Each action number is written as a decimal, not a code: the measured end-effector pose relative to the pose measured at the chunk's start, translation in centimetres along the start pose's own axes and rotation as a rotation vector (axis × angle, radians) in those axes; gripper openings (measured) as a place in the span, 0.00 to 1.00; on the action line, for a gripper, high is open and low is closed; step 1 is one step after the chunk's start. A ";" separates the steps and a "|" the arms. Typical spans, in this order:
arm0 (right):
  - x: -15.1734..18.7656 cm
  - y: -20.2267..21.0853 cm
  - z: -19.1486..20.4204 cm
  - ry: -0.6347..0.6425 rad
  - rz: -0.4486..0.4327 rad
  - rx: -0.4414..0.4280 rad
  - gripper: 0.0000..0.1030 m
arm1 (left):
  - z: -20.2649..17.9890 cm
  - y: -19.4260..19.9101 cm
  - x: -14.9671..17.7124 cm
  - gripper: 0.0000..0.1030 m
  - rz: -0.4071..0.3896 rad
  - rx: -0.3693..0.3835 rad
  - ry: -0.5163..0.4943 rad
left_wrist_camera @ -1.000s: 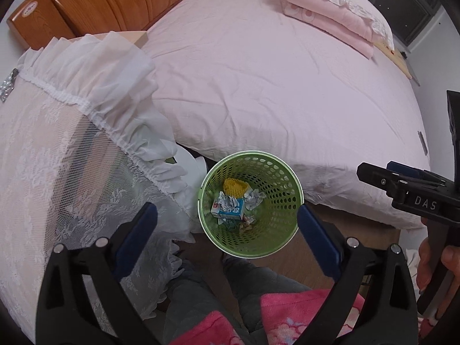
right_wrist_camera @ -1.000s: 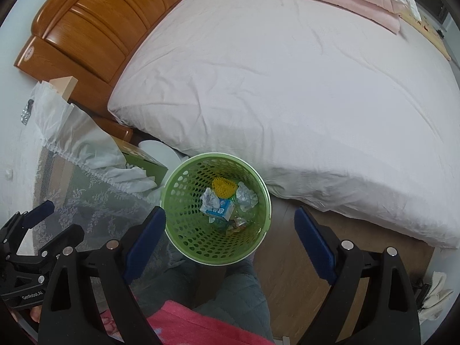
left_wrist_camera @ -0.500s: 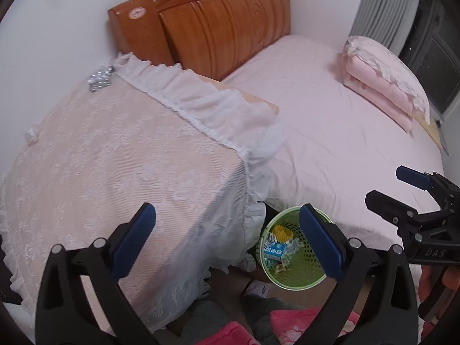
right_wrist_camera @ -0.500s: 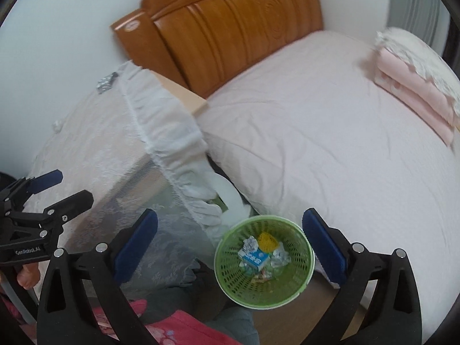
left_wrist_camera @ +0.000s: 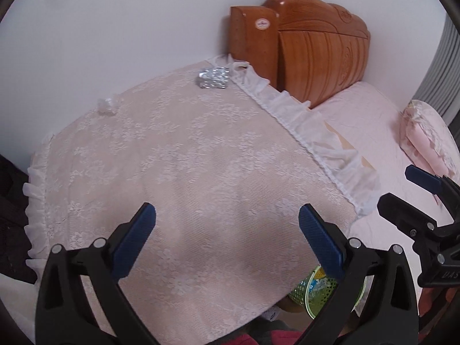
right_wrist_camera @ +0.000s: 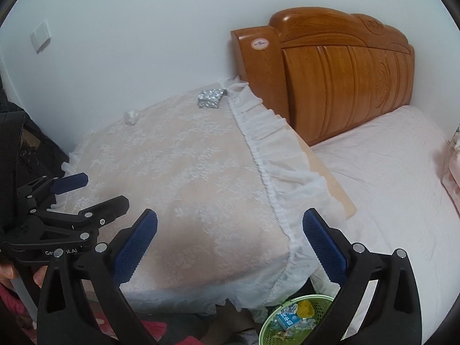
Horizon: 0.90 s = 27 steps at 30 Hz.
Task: Collect trash
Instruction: 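Grasp the clear plastic bag with the left tool while the right tool grasps the foil blister pack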
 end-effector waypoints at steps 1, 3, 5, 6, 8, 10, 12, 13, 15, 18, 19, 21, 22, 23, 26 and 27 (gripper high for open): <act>-1.2 -1.2 0.6 0.008 0.003 -0.013 0.98 | 1.3 -0.6 -0.9 0.93 0.000 -0.010 0.022; -2.8 -2.7 1.5 0.021 0.016 -0.028 0.98 | 3.8 -1.9 -2.9 0.93 -0.006 -0.040 0.063; -4.2 -4.1 2.1 0.030 0.022 -0.036 0.98 | 6.6 -3.6 -5.4 0.93 -0.026 -0.091 0.093; -5.2 -5.4 2.5 0.035 0.026 -0.041 0.98 | 7.9 -4.5 -6.7 0.93 -0.037 -0.110 0.106; -6.5 -7.4 2.9 0.039 0.035 -0.044 0.98 | 11.0 -6.8 -9.6 0.93 -0.054 -0.152 0.143; -7.7 -9.6 3.2 0.036 0.047 -0.045 0.98 | 14.2 -9.4 -12.4 0.93 -0.061 -0.190 0.195; -9.4 -12.4 3.5 0.021 0.064 -0.045 0.98 | 17.1 -12.3 -15.0 0.93 -0.066 -0.214 0.238; -9.8 -13.1 3.6 0.016 0.067 -0.047 0.98 | 18.3 -13.8 -16.3 0.93 -0.064 -0.227 0.253; -11.0 -15.2 3.9 -0.002 0.076 -0.052 0.98 | 20.5 -16.8 -18.3 0.93 -0.056 -0.248 0.273; -12.5 -18.2 4.2 -0.031 0.093 -0.052 0.98 | 22.9 -21.0 -20.3 0.93 -0.016 -0.266 0.290; -13.0 -19.2 4.4 -0.042 0.100 -0.053 0.98 | 23.5 -22.2 -20.6 0.93 0.004 -0.268 0.297; -13.5 -20.6 4.6 -0.054 0.111 -0.051 0.98 | 24.5 -24.2 -21.1 0.92 0.029 -0.266 0.307; -13.6 -21.0 4.7 -0.057 0.116 -0.052 0.98 | 24.8 -24.9 -21.2 0.90 0.033 -0.267 0.308; -13.8 -21.6 4.8 -0.065 0.123 -0.055 0.98 | 25.0 -25.4 -21.4 0.84 0.033 -0.268 0.305; -14.2 -22.6 4.9 -0.079 0.140 -0.059 0.98 | 25.1 -25.8 -21.7 0.73 0.015 -0.241 0.308; -14.3 -22.9 5.0 -0.079 0.146 -0.056 0.98 | 25.0 -25.8 -21.9 0.67 0.009 -0.236 0.305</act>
Point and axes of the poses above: each gripper's, at about its wrist camera, not at the fingertips, and y roughly against the way its jaws point, z to its left, x to its underside, the point moved 6 cm from there along -y, roughly the way its jaws point, and after that the axes turned 11 degrees about y, right-handed, at the moved point
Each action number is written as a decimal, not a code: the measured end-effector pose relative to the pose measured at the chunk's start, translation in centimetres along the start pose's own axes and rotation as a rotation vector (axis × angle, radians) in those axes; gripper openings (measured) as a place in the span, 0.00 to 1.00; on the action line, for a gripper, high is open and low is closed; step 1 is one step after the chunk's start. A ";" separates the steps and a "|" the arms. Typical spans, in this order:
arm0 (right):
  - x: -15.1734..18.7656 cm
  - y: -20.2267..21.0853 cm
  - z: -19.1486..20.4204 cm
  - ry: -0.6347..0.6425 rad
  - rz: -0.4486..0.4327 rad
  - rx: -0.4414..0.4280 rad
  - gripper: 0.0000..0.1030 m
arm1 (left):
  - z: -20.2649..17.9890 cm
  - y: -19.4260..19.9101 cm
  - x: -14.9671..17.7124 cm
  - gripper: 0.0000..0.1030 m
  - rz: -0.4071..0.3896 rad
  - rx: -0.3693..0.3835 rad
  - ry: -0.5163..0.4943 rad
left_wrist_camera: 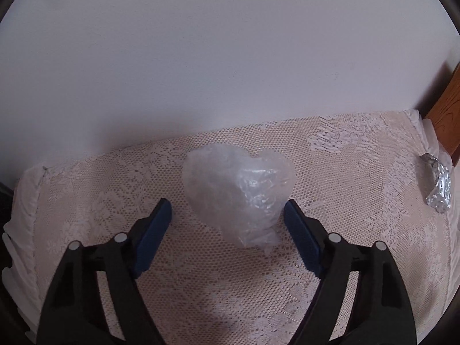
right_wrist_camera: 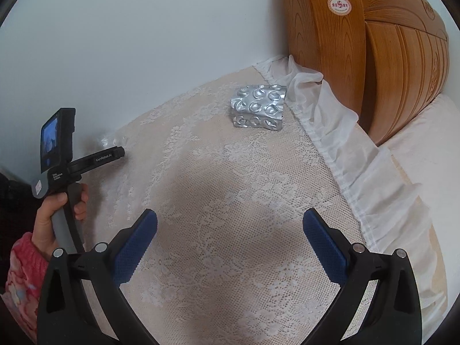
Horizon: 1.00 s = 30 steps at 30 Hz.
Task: Collect trash
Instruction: 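Grasp the clear plastic bag with the left tool while the right tool grasps the foil blister pack, then carry the foil blister pack over the wastebasket and open the right tool to drop it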
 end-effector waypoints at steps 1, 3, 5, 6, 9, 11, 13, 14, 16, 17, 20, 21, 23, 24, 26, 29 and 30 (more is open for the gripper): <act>-0.3 -0.3 0.0 0.000 0.002 0.003 0.98 | -0.1 0.0 -0.1 0.64 -0.005 0.003 -0.005; -1.1 -1.0 -0.1 0.001 0.001 0.005 0.98 | -0.5 0.1 -0.3 0.52 -0.002 0.015 -0.015; -2.5 -2.1 -0.5 -0.005 -0.009 0.013 0.98 | -0.8 0.2 -0.5 0.46 0.002 0.028 -0.020; -3.4 -2.7 -0.9 -0.013 -0.017 0.020 0.98 | -0.9 0.3 -0.5 0.44 0.003 0.035 -0.022; -6.1 -5.0 -2.2 -0.046 -0.042 0.056 0.98 | -1.0 0.8 -0.8 0.42 -0.004 0.059 -0.023; -7.5 -6.8 -3.0 -0.068 -0.042 0.094 0.98 | -1.0 1.3 -0.8 0.42 -0.010 0.070 -0.023; -8.8 -9.0 -3.9 -0.104 -0.029 0.136 0.98 | -0.9 1.7 -0.8 0.42 -0.017 0.076 -0.026; -9.2 -9.7 -4.1 -0.117 -0.019 0.149 0.98 | -0.9 2.0 -0.8 0.42 -0.021 0.076 -0.030; -9.9 -11.1 -4.3 -0.137 -0.003 0.165 0.98 | -0.7 2.3 -0.8 0.42 -0.027 0.075 -0.038; -10.3 -11.5 -4.5 -0.147 0.003 0.170 0.98 | -0.7 2.6 -0.7 0.42 -0.034 0.070 -0.045; -11.1 -12.0 -4.4 -0.140 -0.004 0.188 0.98 | -0.7 3.3 -0.5 0.42 -0.049 0.054 -0.066; -11.3 -12.1 -4.3 -0.127 -0.005 0.197 0.95 | -0.6 3.6 -0.2 0.42 -0.049 0.054 -0.069; -11.5 -12.4 -3.9 -0.105 0.008 0.187 0.79 | -0.9 4.2 0.3 0.42 -0.044 0.054 -0.067; -11.4 -12.5 -3.9 -0.107 0.013 0.178 0.71 | -1.1 4.9 0.7 0.42 -0.042 0.054 -0.066; -11.4 -12.2 -3.9 -0.111 0.009 0.173 0.71 | -1.1 5.6 1.3 0.42 -0.037 0.053 -0.064; -11.3 -10.8 -3.5 -0.110 -0.015 0.153 0.70 | -1.8 7.3 2.1 0.42 -0.046 0.049 -0.072; -11.1 -9.9 -3.1 -0.101 -0.028 0.147 0.70 | -1.6 7.8 2.4 0.42 -0.052 0.047 -0.077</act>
Point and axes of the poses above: each gripper's, at about its wrist camera, not at the fingertips, and y roughly against the way its jaws point, z to its left, x to its underside, the point moved 6 cm from there along -y, roughly the way its jaws point, and after that the axes turned 11 degrees about y, right-handed, at the moved point
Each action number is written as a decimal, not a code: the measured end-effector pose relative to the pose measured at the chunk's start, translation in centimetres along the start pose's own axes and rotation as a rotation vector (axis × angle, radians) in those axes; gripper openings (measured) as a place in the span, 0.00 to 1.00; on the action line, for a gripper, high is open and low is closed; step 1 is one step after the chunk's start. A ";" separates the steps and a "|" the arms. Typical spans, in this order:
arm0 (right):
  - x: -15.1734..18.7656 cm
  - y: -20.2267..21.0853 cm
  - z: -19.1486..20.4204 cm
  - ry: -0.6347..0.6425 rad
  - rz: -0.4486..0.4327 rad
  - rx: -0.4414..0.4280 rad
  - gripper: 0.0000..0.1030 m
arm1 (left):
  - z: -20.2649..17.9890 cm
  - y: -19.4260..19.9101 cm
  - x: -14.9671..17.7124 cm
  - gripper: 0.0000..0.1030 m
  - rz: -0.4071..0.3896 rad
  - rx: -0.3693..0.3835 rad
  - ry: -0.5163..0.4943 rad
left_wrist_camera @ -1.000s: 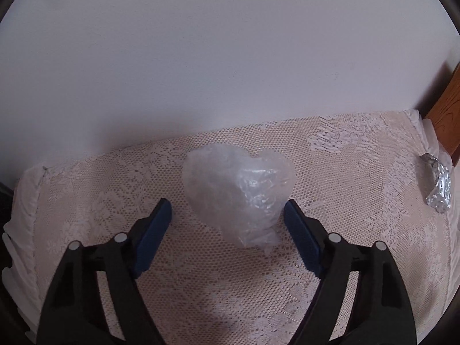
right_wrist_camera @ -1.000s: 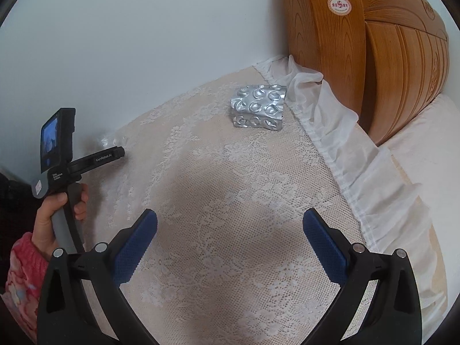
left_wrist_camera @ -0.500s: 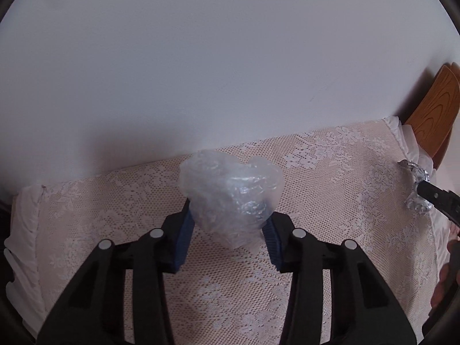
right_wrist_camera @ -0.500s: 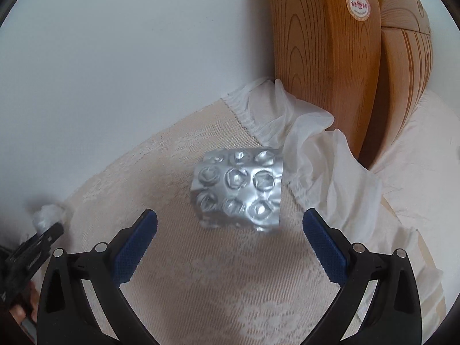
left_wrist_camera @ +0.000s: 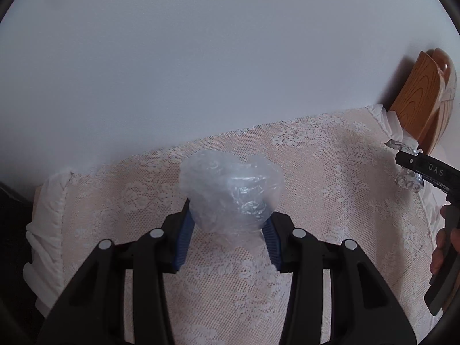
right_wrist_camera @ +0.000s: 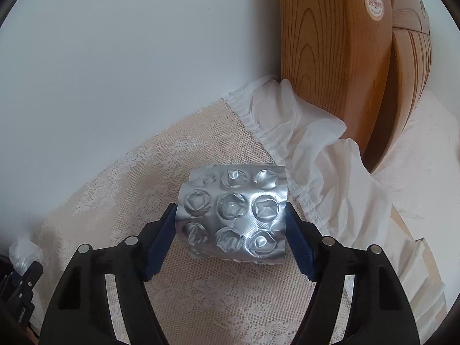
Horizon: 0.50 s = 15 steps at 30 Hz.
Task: Collect trash
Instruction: 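Carry the foil blister pack over the wastebasket and open the right tool to drop it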
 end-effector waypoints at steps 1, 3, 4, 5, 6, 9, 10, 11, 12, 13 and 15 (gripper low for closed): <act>0.2 0.8 0.2 0.005 -0.009 -0.006 0.70 | 0.0 0.7 0.3 0.42 -0.005 -0.002 -0.004; 1.0 3.5 0.5 0.016 -0.037 -0.032 0.70 | -0.7 2.3 1.2 0.42 -0.007 0.000 -0.005; 2.1 5.3 0.3 0.022 -0.049 -0.050 0.70 | -0.9 3.2 1.7 0.42 -0.006 0.006 -0.002; 3.1 6.9 -0.1 0.028 -0.060 -0.065 0.70 | -1.2 4.1 2.4 0.42 -0.003 0.012 0.000; 3.8 7.8 -0.2 0.032 -0.067 -0.075 0.70 | -1.6 5.1 3.1 0.42 0.000 0.018 0.001; 6.9 12.1 -1.0 0.043 -0.084 -0.118 0.70 | -2.5 8.3 5.7 0.42 0.009 0.030 -0.009; 7.9 13.4 -1.6 0.042 -0.087 -0.126 0.70 | -3.1 9.3 6.7 0.42 0.013 0.034 -0.016; 9.4 15.0 -2.1 0.039 -0.091 -0.137 0.70 | -3.7 10.4 7.7 0.42 0.015 0.040 -0.024; 11.2 16.8 -2.8 0.038 -0.091 -0.150 0.70 | -4.3 11.4 8.8 0.42 0.019 0.045 -0.032; 12.4 18.0 -3.2 0.040 -0.089 -0.155 0.70 | -4.4 12.8 10.2 0.42 0.022 0.052 -0.037; 15.6 21.3 -4.6 0.052 -0.089 -0.145 0.70 | -5.3 15.2 12.5 0.42 0.029 0.072 -0.049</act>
Point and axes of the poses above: each gripper's, at about its wrist camera, not at the fingertips, and y roughly against the way its jaws point, z to its left, x to its underside, the point moved 6 cm from there along -y, roughly the way its jaws point, and after that the axes turned 11 degrees about y, right-handed, at the moved point
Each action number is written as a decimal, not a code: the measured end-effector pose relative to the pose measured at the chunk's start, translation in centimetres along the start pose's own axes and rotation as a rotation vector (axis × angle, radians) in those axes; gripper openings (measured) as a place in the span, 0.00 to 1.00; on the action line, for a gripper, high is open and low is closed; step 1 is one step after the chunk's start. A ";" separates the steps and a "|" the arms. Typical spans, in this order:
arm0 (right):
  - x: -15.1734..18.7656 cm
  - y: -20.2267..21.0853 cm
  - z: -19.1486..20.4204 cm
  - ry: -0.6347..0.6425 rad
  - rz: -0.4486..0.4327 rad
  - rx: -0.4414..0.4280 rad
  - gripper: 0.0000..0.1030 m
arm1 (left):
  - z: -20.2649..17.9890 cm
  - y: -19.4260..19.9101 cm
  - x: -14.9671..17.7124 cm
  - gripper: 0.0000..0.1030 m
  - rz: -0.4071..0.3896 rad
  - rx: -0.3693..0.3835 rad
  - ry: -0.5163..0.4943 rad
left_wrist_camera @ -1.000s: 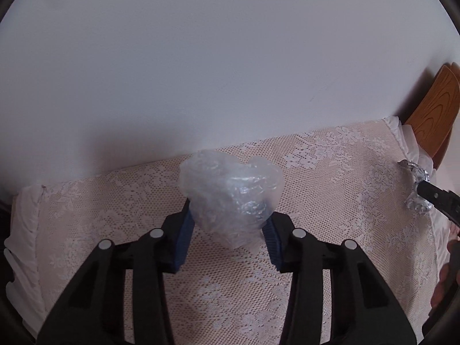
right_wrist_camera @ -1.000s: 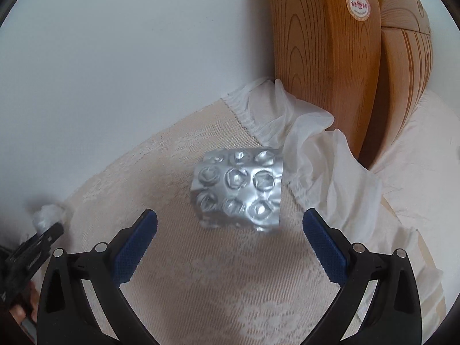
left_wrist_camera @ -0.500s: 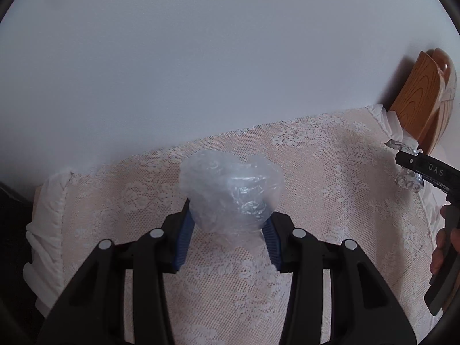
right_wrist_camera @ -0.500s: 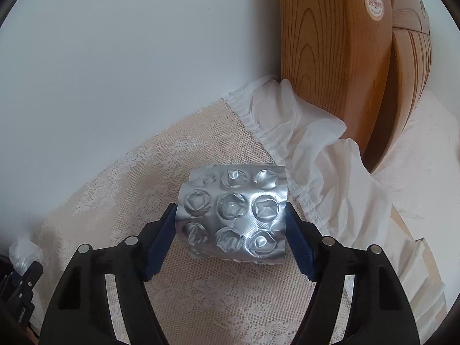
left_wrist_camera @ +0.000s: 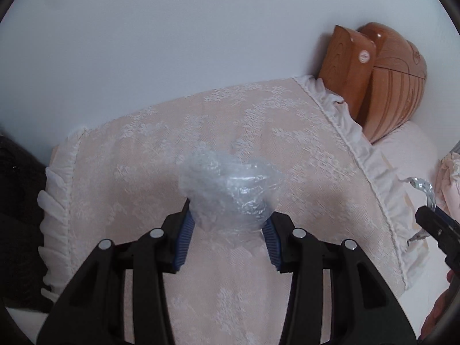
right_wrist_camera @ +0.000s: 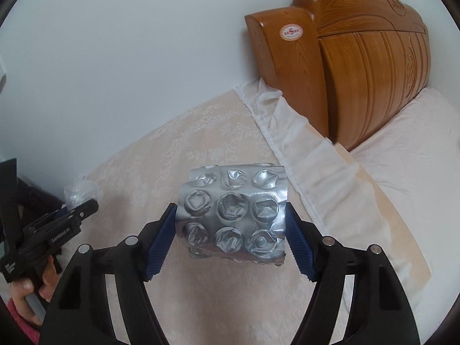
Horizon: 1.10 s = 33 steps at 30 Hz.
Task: Collect trash
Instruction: 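Carry the foil blister pack over the wastebasket and open the right tool to drop it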
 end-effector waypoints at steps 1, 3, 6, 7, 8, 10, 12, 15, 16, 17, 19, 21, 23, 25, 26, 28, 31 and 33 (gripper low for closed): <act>1.1 1.2 -0.2 0.004 0.002 0.004 0.70 | -0.6 1.1 1.2 0.42 0.005 0.009 -0.008; 4.0 4.2 -1.1 -0.002 0.006 0.011 0.70 | -2.1 3.0 3.5 0.42 0.009 0.030 -0.032; 7.5 7.2 -2.5 -0.014 0.013 0.032 0.71 | -4.7 5.0 6.4 0.42 0.014 0.056 -0.079; 8.5 8.2 -2.9 -0.018 0.017 0.043 0.71 | -5.6 5.6 7.3 0.42 0.021 0.070 -0.095; 9.4 9.0 -3.3 -0.024 0.019 0.044 0.71 | -6.5 6.1 8.1 0.42 0.027 0.082 -0.110; 10.5 9.8 -3.9 -0.030 0.015 0.041 0.71 | -8.2 7.0 9.5 0.42 0.028 0.093 -0.144; 11.6 10.7 -4.9 -0.029 0.006 0.051 0.71 | -9.8 8.0 10.9 0.42 0.023 0.103 -0.187; 13.5 12.7 -6.5 -0.044 -0.020 0.065 0.71 | -12.6 9.3 13.0 0.42 0.019 0.125 -0.250; 14.1 13.1 -7.1 -0.053 -0.024 0.068 0.71 | -13.7 9.5 13.9 0.42 0.026 0.136 -0.275; 15.0 13.8 -8.0 -0.069 -0.029 0.078 0.71 | -14.8 9.7 15.0 0.42 0.033 0.147 -0.302; 16.7 14.9 -9.4 -0.093 -0.028 0.099 0.71 | -17.1 10.0 17.3 0.42 0.048 0.180 -0.354; 18.3 15.9 -11.1 -0.119 -0.019 0.128 0.71 | -19.5 10.3 19.9 0.42 0.075 0.224 -0.400; 20.6 17.4 -13.1 -0.162 -0.004 0.165 0.71 | -21.8 10.6 22.5 0.42 0.104 0.266 -0.446; 22.2 18.4 -14.3 -0.197 0.008 0.190 0.71 | -23.9 10.9 24.8 0.42 0.121 0.295 -0.501; 23.5 19.0 -15.3 -0.224 0.016 0.209 0.71 | -24.9 11.1 26.0 0.42 0.127 0.308 -0.530; 25.3 19.8 -16.6 -0.260 0.030 0.231 0.71 | -26.6 11.3 28.1 0.42 0.143 0.329 -0.573; 27.9 20.5 -18.3 -0.315 0.048 0.252 0.71 | -28.5 11.5 30.8 0.42 0.176 0.348 -0.623; 29.1 20.7 -19.0 -0.344 0.058 0.259 0.71 | -29.2 11.6 32.0 0.42 0.184 0.353 -0.650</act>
Point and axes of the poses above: each gripper's, at about its wrist camera, not at the fingertips, and y roughly against the way its jaws point, z to its left, x to its underside, the point moved 6 cm from there along -y, roughly the way its jaws point, and after that the axes turned 11 degrees about y, right-handed, at the moved point
